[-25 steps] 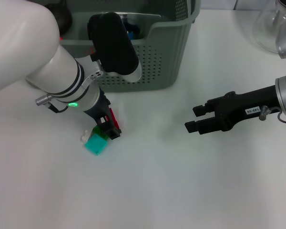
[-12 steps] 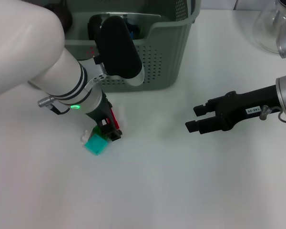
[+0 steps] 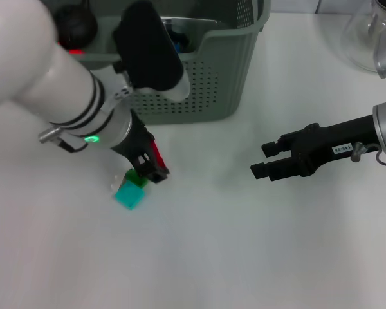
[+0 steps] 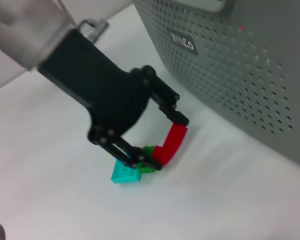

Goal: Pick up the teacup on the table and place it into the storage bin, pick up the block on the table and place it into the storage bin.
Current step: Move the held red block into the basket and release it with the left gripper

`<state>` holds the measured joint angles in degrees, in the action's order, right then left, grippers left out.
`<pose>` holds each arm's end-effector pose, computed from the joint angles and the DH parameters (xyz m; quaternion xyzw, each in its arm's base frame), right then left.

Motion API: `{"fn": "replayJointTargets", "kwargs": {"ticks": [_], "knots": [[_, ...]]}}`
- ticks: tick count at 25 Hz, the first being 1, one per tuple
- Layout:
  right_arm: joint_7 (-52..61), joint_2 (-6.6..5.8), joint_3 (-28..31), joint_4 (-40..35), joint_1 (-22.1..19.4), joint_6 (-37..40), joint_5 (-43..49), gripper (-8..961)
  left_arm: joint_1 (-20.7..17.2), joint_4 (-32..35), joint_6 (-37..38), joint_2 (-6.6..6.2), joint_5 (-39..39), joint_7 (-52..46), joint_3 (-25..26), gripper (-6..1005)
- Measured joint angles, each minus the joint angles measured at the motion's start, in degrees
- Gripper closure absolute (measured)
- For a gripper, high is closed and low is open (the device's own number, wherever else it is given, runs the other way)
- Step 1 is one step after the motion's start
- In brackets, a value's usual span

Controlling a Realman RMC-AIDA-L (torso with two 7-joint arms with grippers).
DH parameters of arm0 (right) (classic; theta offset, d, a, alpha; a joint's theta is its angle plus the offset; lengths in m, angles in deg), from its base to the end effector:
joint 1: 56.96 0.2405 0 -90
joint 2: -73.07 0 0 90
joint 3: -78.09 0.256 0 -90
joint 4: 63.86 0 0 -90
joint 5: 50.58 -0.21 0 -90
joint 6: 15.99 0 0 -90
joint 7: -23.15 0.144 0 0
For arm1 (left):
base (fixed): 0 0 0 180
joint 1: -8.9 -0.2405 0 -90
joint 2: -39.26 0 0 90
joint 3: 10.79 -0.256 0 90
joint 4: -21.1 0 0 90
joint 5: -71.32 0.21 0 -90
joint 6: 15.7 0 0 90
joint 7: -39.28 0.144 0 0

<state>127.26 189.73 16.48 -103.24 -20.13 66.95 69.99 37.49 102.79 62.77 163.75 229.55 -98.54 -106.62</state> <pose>0.2366 0.3473 -0.0333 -0.9542 0.2915 0.0630 0.0257 -0.1663 0.3308 -0.0585 -0.9467 -0.1362 0.2243 0.1866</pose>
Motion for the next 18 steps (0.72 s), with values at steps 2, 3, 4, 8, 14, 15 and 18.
{"fn": "replayJointTargets", "kwargs": {"ticks": [2,3,4,8,14,15,18], "knots": [[0.0,-0.05,0.0,0.0,0.0,0.0,0.0,278,-1.7,5.4,4.8,0.12,-3.7,-0.4,1.9,352],[0.0,-0.06,0.0,0.0,0.0,0.0,0.0,278,-2.8,8.8,8.0,0.17,-6.8,-1.0,3.5,351],[0.0,-0.09,0.0,-0.1,0.0,0.0,0.0,278,-3.5,11.8,10.3,0.13,-9.8,-1.8,5.6,351],[-0.2,-0.11,0.0,-0.1,-0.2,0.0,0.0,278,-5.0,20.7,16.9,-0.03,-23.1,-4.8,16.2,349],[-0.4,-0.12,0.1,-0.4,-0.2,-0.1,0.0,278,1.6,21.5,18.0,-0.51,-41.4,-3.2,39.5,347],[-0.4,-0.11,0.1,-0.4,-0.2,-0.1,0.0,278,3.8,19.5,15.2,-0.76,-40.3,-2.7,41.8,346],[-0.5,-0.11,0.1,-0.5,-0.1,-0.1,0.0,278,8.4,12.3,8.3,-2.26,-32.9,-2.9,43.3,345]]}}
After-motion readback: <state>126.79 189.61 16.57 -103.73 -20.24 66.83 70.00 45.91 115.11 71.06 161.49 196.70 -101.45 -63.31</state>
